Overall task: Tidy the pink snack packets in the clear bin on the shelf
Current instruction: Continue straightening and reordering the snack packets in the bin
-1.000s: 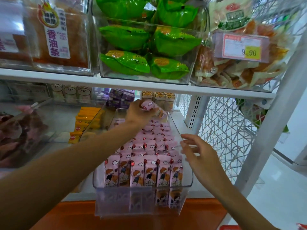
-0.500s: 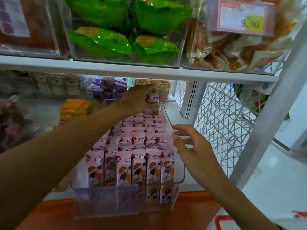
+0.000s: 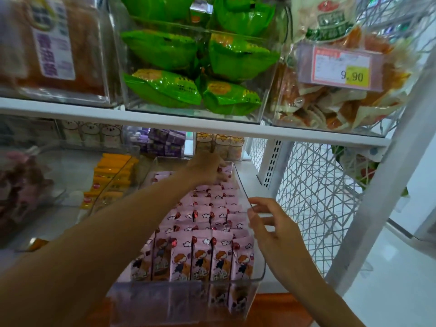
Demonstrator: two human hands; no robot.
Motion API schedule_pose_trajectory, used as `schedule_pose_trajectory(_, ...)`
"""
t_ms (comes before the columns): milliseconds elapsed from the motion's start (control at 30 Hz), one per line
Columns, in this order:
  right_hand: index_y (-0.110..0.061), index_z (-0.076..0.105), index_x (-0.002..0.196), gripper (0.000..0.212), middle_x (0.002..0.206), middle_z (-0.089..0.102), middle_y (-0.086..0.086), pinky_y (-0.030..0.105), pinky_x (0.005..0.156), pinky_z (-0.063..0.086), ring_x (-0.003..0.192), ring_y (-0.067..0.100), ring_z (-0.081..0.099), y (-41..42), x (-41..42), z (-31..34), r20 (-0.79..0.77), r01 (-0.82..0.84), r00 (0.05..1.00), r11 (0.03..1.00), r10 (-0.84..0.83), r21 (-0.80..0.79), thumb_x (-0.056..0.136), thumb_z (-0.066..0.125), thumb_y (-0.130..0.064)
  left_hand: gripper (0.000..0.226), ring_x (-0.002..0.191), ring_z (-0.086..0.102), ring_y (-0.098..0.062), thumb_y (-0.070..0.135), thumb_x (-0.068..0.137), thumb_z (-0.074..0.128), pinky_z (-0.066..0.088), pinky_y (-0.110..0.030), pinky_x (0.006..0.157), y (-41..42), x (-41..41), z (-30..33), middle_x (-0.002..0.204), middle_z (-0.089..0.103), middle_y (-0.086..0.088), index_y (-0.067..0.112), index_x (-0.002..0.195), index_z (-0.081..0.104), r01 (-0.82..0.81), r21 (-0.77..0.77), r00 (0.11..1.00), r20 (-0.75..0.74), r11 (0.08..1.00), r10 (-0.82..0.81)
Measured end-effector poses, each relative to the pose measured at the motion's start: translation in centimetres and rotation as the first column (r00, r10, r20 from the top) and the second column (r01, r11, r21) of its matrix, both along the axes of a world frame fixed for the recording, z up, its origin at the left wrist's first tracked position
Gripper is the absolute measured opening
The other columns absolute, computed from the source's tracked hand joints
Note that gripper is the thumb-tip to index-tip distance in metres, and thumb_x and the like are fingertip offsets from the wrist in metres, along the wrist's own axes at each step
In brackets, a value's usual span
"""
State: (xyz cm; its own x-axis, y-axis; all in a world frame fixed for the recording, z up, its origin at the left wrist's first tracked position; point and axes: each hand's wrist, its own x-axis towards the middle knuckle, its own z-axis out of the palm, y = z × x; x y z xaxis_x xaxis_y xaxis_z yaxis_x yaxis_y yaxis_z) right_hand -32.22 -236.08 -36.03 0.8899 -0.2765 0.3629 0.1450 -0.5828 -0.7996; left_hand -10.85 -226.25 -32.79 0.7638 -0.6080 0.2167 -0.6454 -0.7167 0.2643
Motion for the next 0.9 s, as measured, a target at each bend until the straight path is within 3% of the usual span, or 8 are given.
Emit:
schedule_pose_trajectory(133,-0.036,0.053,0.115,0.02,0.101,0.057,-0.023,0.005,0.062,0.045,0.086,-0.015,0.055,-0.1,-0.1,0.0,-0.001,0.003,1.0,1.0,-0.002,0.008,0.096,0.046,-0.034,0.029,0.089,0.061,-0.028,0.028,0.095,0.054,0.048,-0.044,0.091,-0.2,-0.4,-1.0,0.097,0.068,-0.016,0.003,0.097,0.069,0.031,0.062,0.997,-0.077,0.998,-0.027)
schedule_pose_trajectory(233,-0.036,0.053,0.114,0.02,0.103,0.057,-0.022,0.005,0.063,0.045,0.087,-0.014,0.055,-0.1,0.0,0.0,0.005,-0.004,1.0,1.0,0.004,-0.013,0.096,0.046,-0.035,0.019,0.095,0.064,-0.026,0.008,0.093,0.054,0.05,-0.043,0.091,-0.8,-0.8,-2.1,0.103,0.07,-0.014,0.003,0.103,0.069,-0.038,-0.192,0.999,-0.028,0.981,0.033)
schedule_pose_trajectory(300,-0.037,0.053,0.113,0.019,0.102,0.057,-0.024,0.004,0.062,0.044,0.087,-0.015,0.054,-0.2,0.0,0.2,0.006,-0.016,1.0,1.0,0.016,-0.013,0.095,0.046,-0.038,0.023,0.099,0.064,-0.022,0.01,0.093,0.055,0.05,-0.038,0.092,-0.6,-0.9,-1.6,0.109,0.07,-0.009,0.008,0.111,0.068,-0.045,-0.331,0.999,-0.002,0.943,0.047)
schedule_pose_trajectory(500,-0.037,0.058,0.114,0.031,0.096,0.06,-0.024,0.019,0.07,0.052,0.081,-0.008,0.059,-0.7,-1.0,1.3,0.017,0.037,0.999,0.967,-0.033,-0.253,0.087,0.046,-0.046,0.032,0.104,0.063,-0.018,0.029,0.091,0.059,0.047,-0.033,0.094,0.2,-0.7,-0.4,0.119,0.068,-0.003,0.013,0.117,0.066,0.098,0.063,0.995,-0.03,0.993,-0.097)
schedule_pose_trajectory(667,-0.036,0.062,0.108,0.021,0.094,0.06,-0.023,0.021,0.068,0.051,0.079,-0.004,0.058,-0.5,-1.7,1.9,0.069,0.105,0.994,0.908,-0.084,-0.405,0.089,0.053,-0.04,0.021,0.096,0.065,-0.021,0.02,0.091,0.061,0.046,-0.025,0.082,0.0,-1.3,-0.7,0.108,0.07,-0.009,0.006,0.103,0.07,0.026,-0.228,0.999,-0.013,0.973,-0.03)
schedule_pose_trajectory(767,-0.032,0.063,0.109,0.021,0.1,0.055,-0.02,0.015,0.068,0.041,0.087,-0.003,0.051,-0.4,-1.5,2.0,0.102,0.127,0.991,0.875,-0.089,-0.468,0.09,0.056,-0.036,0.019,0.09,0.063,-0.025,0.016,0.095,0.054,0.049,-0.027,0.075,0.5,-3.0,0.6,0.104,0.068,-0.014,0.002,0.098,0.066,-0.069,-0.572,0.997,-0.076,0.817,0.032)
schedule_pose_trajectory(867,-0.026,0.063,0.111,0.022,0.109,0.055,-0.011,0.007,0.069,0.029,0.099,0.001,0.042,-0.1,-0.7,3.0,0.134,0.168,0.984,0.856,-0.117,-0.489,0.091,0.057,-0.03,0.017,0.104,0.061,-0.032,0.016,0.098,0.05,0.051,-0.042,0.093,1.5,-6.2,1.6,0.107,0.064,-0.015,0.004,0.108,0.056,-0.271,-0.848,0.946,-0.322,0.456,-0.037)
schedule_pose_trajectory(900,-0.024,0.062,0.113,0.023,0.113,0.056,-0.008,0.01,0.071,0.03,0.103,0.003,0.042,0.2,-0.3,3.4,0.132,0.165,0.985,0.861,-0.114,-0.482,0.091,0.057,-0.028,0.017,0.105,0.061,-0.032,0.017,0.098,0.05,0.052,-0.039,0.092,2.2,-7.6,1.7,0.105,0.064,-0.013,0.004,0.11,0.053,-0.306,-0.889,0.935,-0.347,0.341,-0.066)
